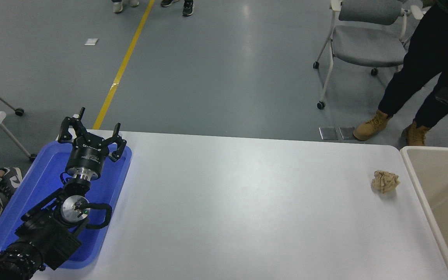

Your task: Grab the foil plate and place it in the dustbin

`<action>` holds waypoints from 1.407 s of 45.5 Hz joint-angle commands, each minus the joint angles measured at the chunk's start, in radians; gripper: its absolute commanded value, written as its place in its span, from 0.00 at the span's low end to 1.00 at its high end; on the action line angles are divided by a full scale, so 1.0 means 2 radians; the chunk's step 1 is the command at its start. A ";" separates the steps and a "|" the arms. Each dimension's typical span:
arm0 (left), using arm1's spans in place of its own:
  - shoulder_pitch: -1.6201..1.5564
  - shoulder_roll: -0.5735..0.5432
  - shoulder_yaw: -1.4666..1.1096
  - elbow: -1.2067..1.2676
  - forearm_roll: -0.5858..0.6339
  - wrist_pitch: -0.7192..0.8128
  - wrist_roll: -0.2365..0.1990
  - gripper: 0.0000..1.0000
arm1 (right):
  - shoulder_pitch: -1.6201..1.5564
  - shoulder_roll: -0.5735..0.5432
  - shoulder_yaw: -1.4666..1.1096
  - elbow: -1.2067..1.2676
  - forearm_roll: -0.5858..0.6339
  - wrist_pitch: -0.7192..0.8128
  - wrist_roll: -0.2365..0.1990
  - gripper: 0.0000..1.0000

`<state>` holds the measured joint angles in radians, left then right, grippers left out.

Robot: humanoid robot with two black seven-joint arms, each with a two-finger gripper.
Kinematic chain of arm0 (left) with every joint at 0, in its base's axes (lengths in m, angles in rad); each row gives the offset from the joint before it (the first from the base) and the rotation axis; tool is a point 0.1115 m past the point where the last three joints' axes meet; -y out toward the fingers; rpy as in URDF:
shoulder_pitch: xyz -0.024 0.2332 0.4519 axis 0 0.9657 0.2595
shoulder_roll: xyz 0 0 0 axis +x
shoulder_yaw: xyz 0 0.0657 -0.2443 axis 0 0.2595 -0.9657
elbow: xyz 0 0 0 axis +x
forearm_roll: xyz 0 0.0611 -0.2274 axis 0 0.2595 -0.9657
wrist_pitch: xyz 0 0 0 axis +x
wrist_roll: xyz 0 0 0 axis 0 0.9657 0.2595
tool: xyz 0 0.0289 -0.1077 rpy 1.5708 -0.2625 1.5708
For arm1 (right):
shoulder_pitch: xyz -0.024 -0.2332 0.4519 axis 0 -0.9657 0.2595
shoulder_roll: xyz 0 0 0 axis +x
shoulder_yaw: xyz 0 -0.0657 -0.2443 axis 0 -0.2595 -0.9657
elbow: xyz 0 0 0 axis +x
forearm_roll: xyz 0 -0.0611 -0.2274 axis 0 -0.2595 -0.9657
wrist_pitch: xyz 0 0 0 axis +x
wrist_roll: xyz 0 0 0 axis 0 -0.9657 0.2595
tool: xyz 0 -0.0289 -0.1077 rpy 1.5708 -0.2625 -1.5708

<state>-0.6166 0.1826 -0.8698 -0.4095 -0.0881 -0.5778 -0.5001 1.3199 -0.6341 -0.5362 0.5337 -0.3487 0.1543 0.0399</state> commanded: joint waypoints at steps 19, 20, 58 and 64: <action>0.001 0.000 0.000 0.000 0.000 0.000 0.000 1.00 | 0.207 0.032 -0.194 0.176 -0.030 0.190 -0.002 1.00; 0.000 0.000 0.000 0.000 0.000 0.000 0.000 1.00 | 0.216 0.034 -0.202 0.178 -0.030 0.202 -0.002 1.00; 0.001 0.000 0.000 0.000 0.000 0.000 0.000 1.00 | 0.371 0.087 -0.296 0.293 -0.026 0.316 -0.002 1.00; 0.001 0.000 0.000 0.000 0.000 0.001 0.000 1.00 | 0.371 0.087 -0.296 0.293 -0.026 0.316 -0.002 1.00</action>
<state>-0.6152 0.1825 -0.8698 -0.4096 -0.0883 -0.5782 -0.5001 2.0424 -0.4657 -1.1159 1.1032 -0.4028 0.7792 0.0353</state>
